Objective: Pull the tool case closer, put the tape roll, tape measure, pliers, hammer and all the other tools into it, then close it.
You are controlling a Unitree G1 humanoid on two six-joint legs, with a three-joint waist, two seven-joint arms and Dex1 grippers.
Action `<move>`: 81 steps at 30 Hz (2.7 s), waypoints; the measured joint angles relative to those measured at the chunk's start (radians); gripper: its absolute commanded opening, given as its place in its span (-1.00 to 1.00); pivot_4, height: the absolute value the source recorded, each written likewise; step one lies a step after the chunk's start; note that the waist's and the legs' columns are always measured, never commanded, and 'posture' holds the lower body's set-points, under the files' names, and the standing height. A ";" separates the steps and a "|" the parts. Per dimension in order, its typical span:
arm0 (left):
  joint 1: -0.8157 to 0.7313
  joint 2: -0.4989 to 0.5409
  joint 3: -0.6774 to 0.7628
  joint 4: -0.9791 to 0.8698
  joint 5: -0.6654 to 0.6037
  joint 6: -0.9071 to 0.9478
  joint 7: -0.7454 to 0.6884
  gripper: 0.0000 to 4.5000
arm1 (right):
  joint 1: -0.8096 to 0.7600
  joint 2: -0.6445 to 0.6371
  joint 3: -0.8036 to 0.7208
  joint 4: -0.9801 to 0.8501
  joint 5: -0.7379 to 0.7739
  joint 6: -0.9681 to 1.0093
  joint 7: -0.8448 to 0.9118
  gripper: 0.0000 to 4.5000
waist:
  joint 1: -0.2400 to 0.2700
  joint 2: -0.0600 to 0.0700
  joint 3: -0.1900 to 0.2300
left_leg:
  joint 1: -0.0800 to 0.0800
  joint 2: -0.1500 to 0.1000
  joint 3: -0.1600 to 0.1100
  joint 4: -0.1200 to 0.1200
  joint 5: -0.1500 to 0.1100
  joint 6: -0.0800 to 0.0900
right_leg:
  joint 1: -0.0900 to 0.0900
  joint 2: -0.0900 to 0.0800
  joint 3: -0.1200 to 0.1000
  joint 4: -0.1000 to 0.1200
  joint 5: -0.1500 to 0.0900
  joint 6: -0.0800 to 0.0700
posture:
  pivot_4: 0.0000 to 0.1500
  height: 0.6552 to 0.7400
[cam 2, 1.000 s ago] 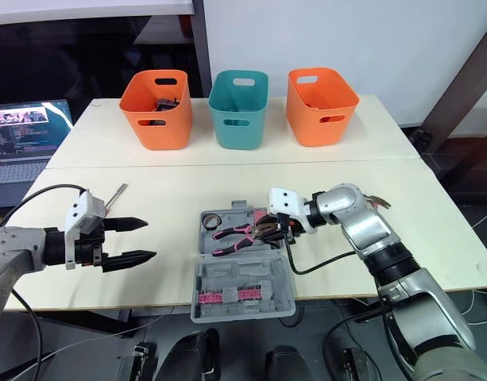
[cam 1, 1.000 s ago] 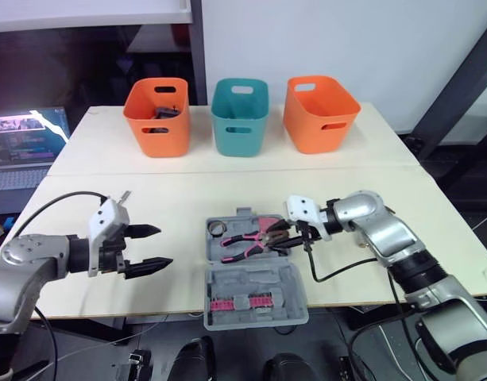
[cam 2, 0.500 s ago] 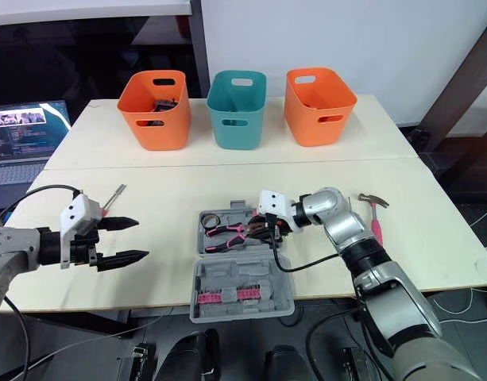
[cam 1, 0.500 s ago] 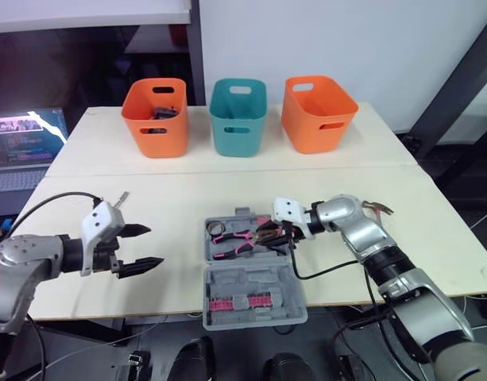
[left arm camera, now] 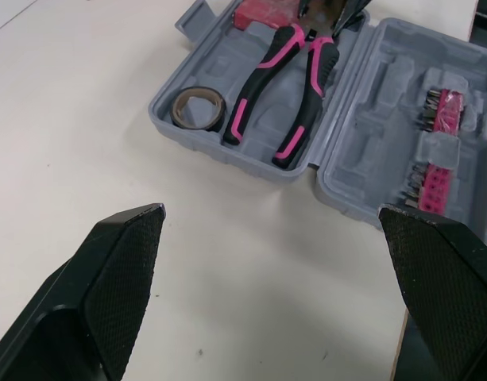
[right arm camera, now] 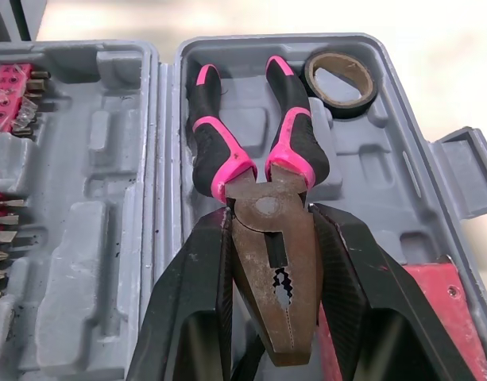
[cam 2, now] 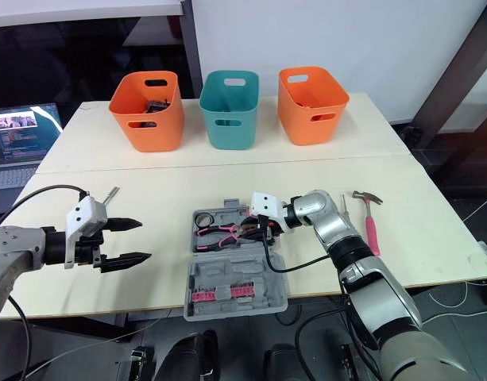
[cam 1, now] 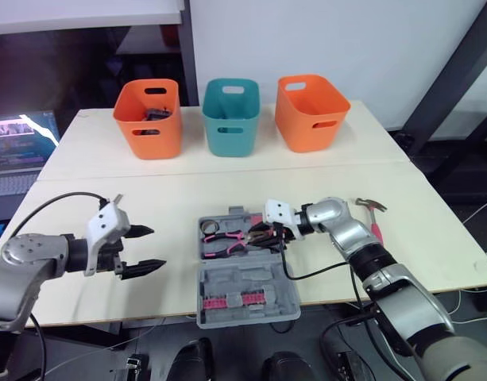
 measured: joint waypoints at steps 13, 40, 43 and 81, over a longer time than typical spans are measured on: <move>-0.019 0.001 -0.040 0.044 0.024 -0.047 -0.004 1.00 | -0.051 0.057 -0.011 0.132 -0.045 -0.041 -0.004 -0.57 | -0.001 0.000 0.000 | 0.000 0.000 0.000 0.000 0.000 0.000 | 0.000 0.000 0.000 0.000 0.000 0.000 | 1.00 1.00; -0.047 -0.057 -0.044 0.068 0.005 -0.065 -0.048 1.00 | 0.141 0.019 -0.138 -0.358 0.106 0.352 -0.152 -0.26 | 0.000 0.000 0.000 | 0.000 0.000 0.000 -0.001 0.000 0.000 | 0.000 -0.001 0.000 0.000 0.000 0.000 | 1.00 1.00; -0.051 -0.066 -0.053 0.068 0.004 -0.079 -0.050 1.00 | 0.148 0.048 -0.121 -0.355 0.092 0.349 -0.194 -0.88 | 0.000 0.000 0.000 | 0.000 0.000 0.000 -0.001 0.000 0.000 | -0.001 -0.001 0.000 0.000 0.000 0.000 | 1.00 1.00; -0.150 -0.112 -0.054 0.247 0.040 -0.176 0.031 1.00 | 0.398 -0.116 -0.295 -0.679 0.132 0.290 -0.329 0.04 | 0.012 -0.005 -0.005 | -0.001 -0.001 0.001 -0.005 0.000 0.000 | -0.002 -0.002 0.002 -0.002 0.000 0.000 | 1.00 1.00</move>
